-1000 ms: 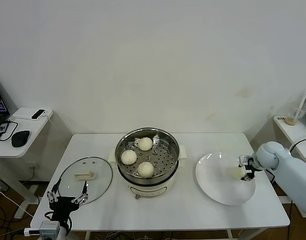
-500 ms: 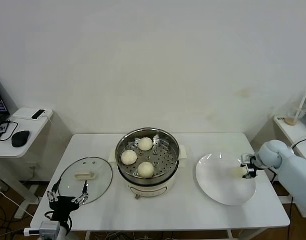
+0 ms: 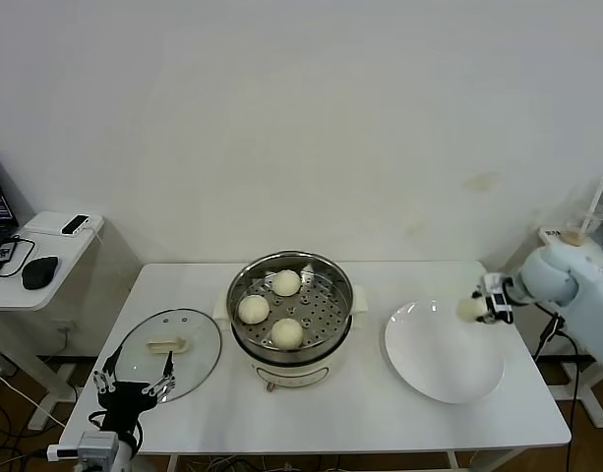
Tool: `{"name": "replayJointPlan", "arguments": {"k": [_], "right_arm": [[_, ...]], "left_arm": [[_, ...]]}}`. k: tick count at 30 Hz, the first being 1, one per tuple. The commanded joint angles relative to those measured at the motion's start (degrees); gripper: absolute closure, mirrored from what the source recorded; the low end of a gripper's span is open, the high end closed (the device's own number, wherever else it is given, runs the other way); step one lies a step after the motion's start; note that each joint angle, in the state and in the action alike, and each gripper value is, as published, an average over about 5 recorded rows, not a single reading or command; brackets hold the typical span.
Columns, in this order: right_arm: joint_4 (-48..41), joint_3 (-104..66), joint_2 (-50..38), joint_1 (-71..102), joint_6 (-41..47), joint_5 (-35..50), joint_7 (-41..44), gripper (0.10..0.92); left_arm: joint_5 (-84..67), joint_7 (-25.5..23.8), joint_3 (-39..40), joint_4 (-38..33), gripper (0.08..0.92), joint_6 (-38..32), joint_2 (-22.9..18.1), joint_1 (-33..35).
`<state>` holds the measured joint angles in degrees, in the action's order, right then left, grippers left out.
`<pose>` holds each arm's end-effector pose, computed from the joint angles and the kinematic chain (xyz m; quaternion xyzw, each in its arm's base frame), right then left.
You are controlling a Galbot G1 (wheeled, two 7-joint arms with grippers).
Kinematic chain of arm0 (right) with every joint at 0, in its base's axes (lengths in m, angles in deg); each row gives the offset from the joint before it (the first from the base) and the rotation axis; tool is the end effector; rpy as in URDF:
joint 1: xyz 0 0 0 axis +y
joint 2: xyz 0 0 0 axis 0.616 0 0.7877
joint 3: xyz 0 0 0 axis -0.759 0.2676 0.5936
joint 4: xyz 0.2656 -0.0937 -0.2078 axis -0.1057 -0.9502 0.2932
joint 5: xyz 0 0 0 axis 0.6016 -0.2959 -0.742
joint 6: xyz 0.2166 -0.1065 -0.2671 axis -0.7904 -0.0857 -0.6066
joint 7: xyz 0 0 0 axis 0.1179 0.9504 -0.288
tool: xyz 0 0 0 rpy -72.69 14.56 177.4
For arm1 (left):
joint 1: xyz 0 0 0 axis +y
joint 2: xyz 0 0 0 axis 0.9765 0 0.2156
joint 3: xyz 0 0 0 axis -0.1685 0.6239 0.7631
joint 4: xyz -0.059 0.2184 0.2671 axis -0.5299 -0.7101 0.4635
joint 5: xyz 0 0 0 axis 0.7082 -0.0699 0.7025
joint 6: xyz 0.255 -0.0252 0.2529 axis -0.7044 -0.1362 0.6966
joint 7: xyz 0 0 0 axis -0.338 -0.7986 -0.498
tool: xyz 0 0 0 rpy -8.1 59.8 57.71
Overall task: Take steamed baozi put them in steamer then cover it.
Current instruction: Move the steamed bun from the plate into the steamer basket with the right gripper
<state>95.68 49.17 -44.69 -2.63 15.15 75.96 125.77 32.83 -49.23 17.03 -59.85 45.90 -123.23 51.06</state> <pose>0.4827 -0.1893 -0.1153 0.3938 -0.6058 0.5991 0.3451 0.1509 0.0760 -0.2619 0.0455 -0.9840 -0.1370 0.1047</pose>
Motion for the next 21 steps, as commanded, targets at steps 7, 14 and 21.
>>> {"name": "replayJointPlan", "arguments": {"k": [7, 14, 21], "right_arm": [[9.3, 23.2, 12.1, -31.4, 9.6, 22.0, -4.4, 0.516], [9.0, 28.9, 21.9, -35.7, 14.8, 30.1, -8.9, 0.511], [7.0, 32.9, 26.6, -33.3, 19.3, 32.8, -12.8, 0.508]], "left_arm": [[0.0, 0.0, -0.4, 0.2, 0.177, -0.1, -0.2, 0.3], [0.0, 0.0, -0.5, 0.4, 0.177, -0.1, -0.4, 0.2], [-0.1, 0.0, -0.9, 0.7, 0.177, -0.1, -0.3, 0.0]]}}
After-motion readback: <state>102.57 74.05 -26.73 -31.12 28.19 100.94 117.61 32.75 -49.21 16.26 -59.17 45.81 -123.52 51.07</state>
